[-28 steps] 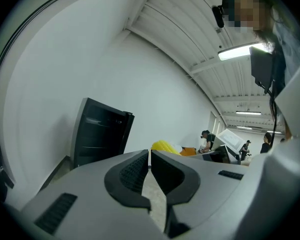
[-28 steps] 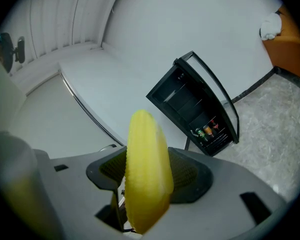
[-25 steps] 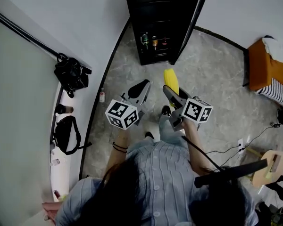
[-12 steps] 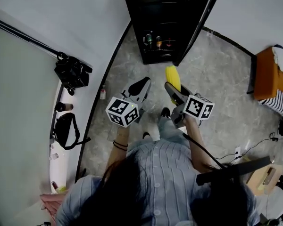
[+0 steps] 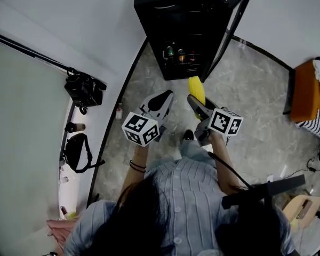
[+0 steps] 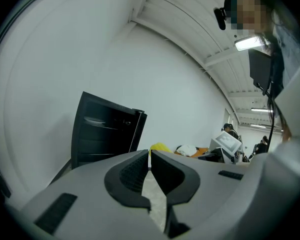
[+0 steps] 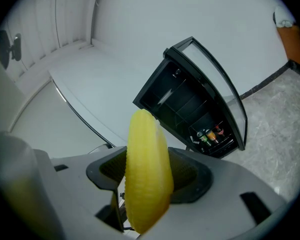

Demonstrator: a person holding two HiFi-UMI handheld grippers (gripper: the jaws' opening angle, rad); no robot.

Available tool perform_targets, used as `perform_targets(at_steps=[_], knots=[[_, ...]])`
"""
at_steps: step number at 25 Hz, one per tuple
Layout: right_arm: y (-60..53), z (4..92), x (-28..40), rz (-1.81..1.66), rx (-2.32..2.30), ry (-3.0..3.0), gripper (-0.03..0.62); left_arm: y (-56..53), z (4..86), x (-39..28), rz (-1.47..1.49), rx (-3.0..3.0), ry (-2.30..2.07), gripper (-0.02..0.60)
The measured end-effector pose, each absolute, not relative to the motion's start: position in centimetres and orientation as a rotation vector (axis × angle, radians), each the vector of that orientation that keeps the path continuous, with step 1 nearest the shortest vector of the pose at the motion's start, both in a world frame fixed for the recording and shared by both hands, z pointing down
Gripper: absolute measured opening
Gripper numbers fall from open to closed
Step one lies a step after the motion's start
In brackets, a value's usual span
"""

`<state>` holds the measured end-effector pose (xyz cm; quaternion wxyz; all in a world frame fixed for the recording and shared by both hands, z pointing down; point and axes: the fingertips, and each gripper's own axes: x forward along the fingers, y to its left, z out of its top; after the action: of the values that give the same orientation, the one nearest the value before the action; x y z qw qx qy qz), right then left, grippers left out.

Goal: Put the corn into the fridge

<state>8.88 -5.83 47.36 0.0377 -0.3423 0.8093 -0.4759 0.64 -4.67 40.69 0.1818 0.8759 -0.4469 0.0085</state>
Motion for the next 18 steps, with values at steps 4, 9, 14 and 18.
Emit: perform_targets(at_steps=[4,9,14,18], knots=[[-7.3,47.6,9.6,-1.458,-1.035,2.505,0.252,-6.3,40.9,1.3,0.017,2.466,-1.277,0.008],[-8.7,47.9,10.5,-1.474,-1.022,2.512,0.252,-7.7,41.0,2.4,0.006,2.461,-1.288,0.008],[-9.2,48.2,10.9,-1.484,-1.026,2.507,0.252,-7.9,41.3,2.4,0.016,2.455,-1.298,0.008],[-9.4,48.3,11.3,-1.475,-1.048,2.51,0.252,-8.4,41.1,2.0,0.006,2.452,-1.306,0.008]])
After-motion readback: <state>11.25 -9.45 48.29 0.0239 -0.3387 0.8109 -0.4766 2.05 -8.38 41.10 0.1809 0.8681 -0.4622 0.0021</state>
